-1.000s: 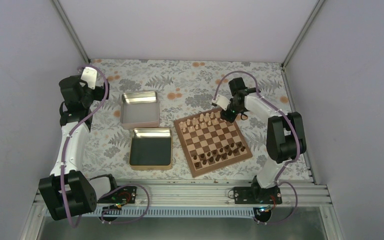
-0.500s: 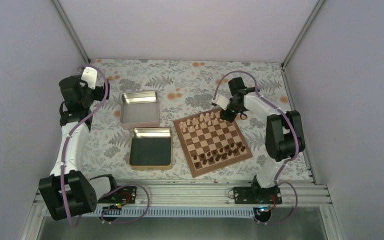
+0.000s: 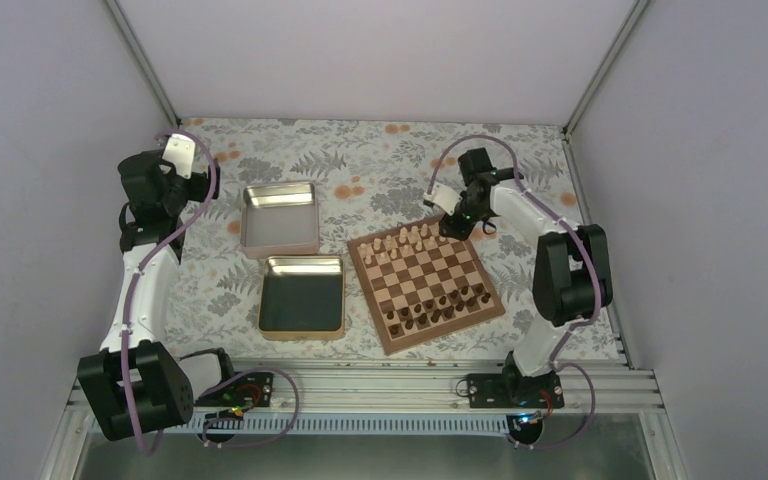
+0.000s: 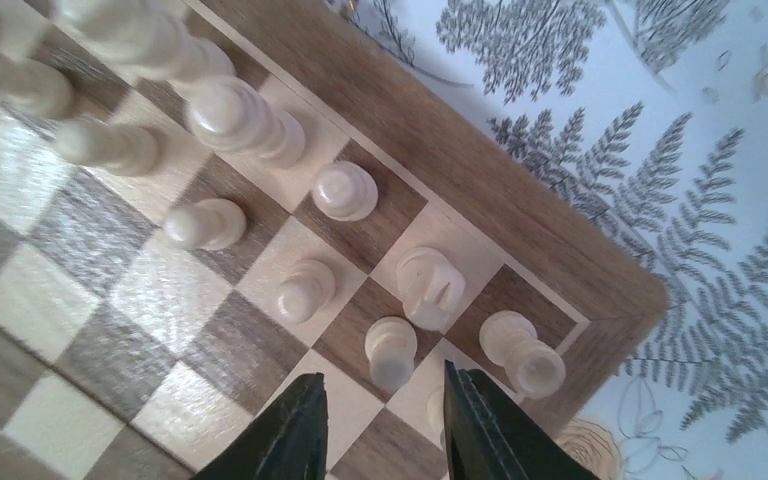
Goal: Set up the chess pieces on the board
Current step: Place the chess piece on the chessboard, then reset both arms
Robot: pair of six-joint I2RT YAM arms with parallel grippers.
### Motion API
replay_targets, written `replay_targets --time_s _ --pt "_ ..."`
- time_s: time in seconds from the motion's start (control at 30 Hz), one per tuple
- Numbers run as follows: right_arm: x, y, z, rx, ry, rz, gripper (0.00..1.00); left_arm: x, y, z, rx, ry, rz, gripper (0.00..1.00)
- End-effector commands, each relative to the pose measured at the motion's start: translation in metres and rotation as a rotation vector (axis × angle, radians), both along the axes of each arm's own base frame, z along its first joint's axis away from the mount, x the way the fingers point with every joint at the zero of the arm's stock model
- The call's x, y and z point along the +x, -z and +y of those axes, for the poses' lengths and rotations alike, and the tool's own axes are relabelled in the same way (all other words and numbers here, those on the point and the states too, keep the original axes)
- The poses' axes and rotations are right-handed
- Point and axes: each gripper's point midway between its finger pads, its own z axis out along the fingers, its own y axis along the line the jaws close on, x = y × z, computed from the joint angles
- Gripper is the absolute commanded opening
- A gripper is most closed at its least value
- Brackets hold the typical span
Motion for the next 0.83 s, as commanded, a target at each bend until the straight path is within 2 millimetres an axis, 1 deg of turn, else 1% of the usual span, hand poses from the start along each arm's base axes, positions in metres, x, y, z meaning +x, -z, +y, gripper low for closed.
replay_targets --time_s 0.0,0.07,0.1,0.13,0.17,0.2,0.27,0.3,0.4,0.47,0.53,0.7,0.8 --pt "-0.006 -0.070 0.010 0.104 -0.025 -0.085 0.33 0.000 -0.007 -0.006 -0.019 0.039 -0.006 1.00" --pt "-0.019 -0.100 0.019 0.167 -0.070 -0.110 0.37 0.002 -0.007 -0.006 -0.031 0.040 0.005 1.00" --pt "-0.027 -0.112 0.025 0.204 -0.106 -0.119 0.42 0.004 -0.007 -0.005 -0.037 0.037 0.013 1.00" --pt "-0.038 -0.124 0.030 0.235 -0.149 -0.130 0.65 0.006 -0.006 -0.005 -0.045 0.035 0.025 1.00" --pt "-0.047 -0.136 0.035 0.267 -0.189 -0.149 0.96 0.007 -0.006 -0.005 -0.055 0.034 0.032 1.00" --pt "-0.053 -0.145 0.037 0.288 -0.212 -0.179 0.99 0.008 -0.006 -0.005 -0.063 0.031 0.036 1.00" --pt "-0.053 -0.163 0.036 0.307 -0.218 -0.290 1.00 0.008 -0.009 -0.004 -0.070 0.023 0.035 1.00" --pt "-0.050 -0.169 0.036 0.314 -0.206 -0.342 1.00 0.008 -0.011 -0.002 -0.074 0.014 0.030 1.00" --pt "-0.044 -0.178 0.035 0.329 -0.199 -0.473 1.00 0.008 -0.016 -0.001 -0.083 0.000 0.020 1.00" --pt "-0.037 -0.183 0.033 0.356 -0.166 -0.568 1.00 0.007 -0.017 0.001 -0.088 -0.013 0.016 1.00" --pt "-0.038 -0.181 0.032 0.371 -0.175 -0.608 1.00 0.007 -0.018 0.003 -0.089 -0.024 0.014 1.00" --pt "-0.035 -0.162 0.025 0.353 -0.155 -0.570 1.00 0.009 -0.014 0.004 -0.091 -0.031 0.021 1.00" --pt "-0.034 -0.156 0.024 0.368 -0.144 -0.566 1.00 0.006 -0.015 0.002 -0.084 -0.018 0.005 1.00"
